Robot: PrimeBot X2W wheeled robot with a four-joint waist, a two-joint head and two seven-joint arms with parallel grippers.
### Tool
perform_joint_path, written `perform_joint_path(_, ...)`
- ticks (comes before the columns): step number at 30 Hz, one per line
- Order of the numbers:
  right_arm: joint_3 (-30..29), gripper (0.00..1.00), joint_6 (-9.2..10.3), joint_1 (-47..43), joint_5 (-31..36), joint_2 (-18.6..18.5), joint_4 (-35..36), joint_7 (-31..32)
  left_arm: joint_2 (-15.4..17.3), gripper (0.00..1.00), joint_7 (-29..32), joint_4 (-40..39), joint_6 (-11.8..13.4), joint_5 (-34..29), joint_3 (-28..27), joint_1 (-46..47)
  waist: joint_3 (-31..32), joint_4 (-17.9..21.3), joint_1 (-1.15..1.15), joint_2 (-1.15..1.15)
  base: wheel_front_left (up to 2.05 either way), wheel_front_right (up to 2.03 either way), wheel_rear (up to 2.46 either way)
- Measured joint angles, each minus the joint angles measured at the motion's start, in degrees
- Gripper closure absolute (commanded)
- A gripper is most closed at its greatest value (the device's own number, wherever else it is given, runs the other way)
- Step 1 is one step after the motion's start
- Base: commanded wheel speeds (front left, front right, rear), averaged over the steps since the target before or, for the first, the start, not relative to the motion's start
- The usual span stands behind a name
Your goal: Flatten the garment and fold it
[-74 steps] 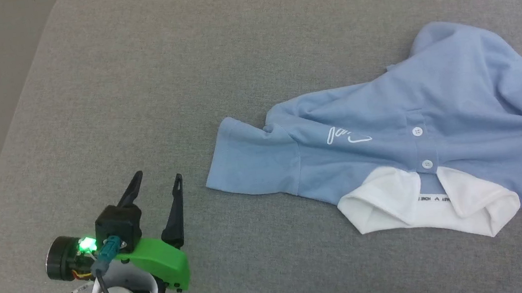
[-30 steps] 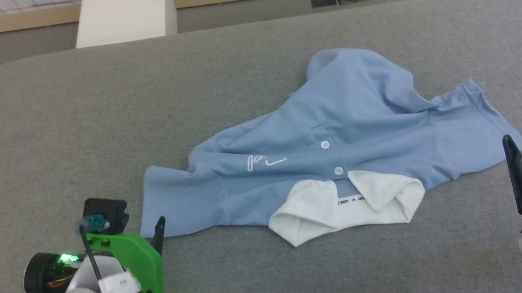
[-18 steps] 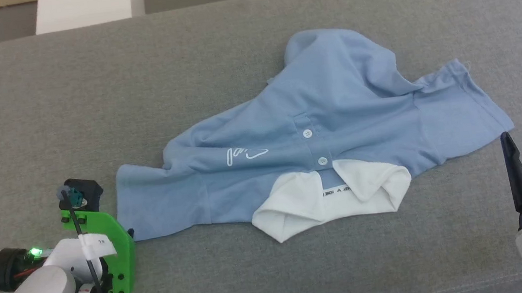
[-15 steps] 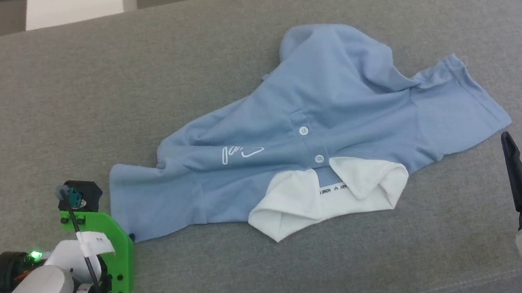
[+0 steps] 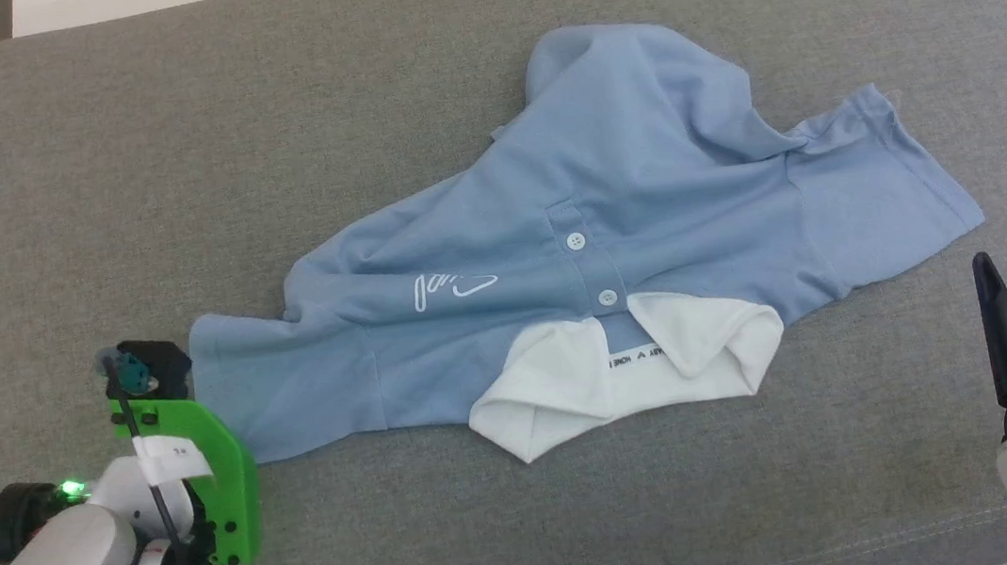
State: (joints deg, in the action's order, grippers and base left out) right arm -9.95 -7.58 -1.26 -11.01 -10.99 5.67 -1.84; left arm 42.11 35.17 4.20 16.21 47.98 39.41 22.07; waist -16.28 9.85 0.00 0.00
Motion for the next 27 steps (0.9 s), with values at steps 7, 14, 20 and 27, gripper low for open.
perform_joint_path(7, 0.07, 0.00, 0.00, -0.01, -0.05, -2.63, -1.34, 3.49, -1.34, 1.00, -6.31, -0.30, 1.71, -0.81, -0.85, -2.20, 2.39, -1.27, 0.00, 0.00, 0.00, 0.00, 0.00)
perform_joint_path(14, 0.42, 0.00, 0.00, -0.03, -1.69, -8.55, -5.65, 14.62, -1.15, 1.00, -13.66, -5.37, 5.42, -3.96, -3.69, -2.79, 4.57, -4.25, 0.00, 0.00, 0.00, 0.00, 0.00)
perform_joint_path(20, 0.96, 0.00, 0.00, 3.76, -5.23, -12.47, -10.38, 27.29, -0.29, 1.00, -13.72, -10.83, 6.93, -4.33, -3.94, -3.24, 4.91, -7.06, 0.00, 0.00, 0.00, 0.00, 0.00)
perform_joint_path(27, 1.26, 0.00, 0.00, 13.13, -7.37, -15.35, -17.97, 38.99, 0.11, 1.00, -12.70, -15.10, 7.53, -5.52, -3.10, -3.31, 2.85, -9.14, 0.00, 0.00, 0.00, 0.00, 0.00)
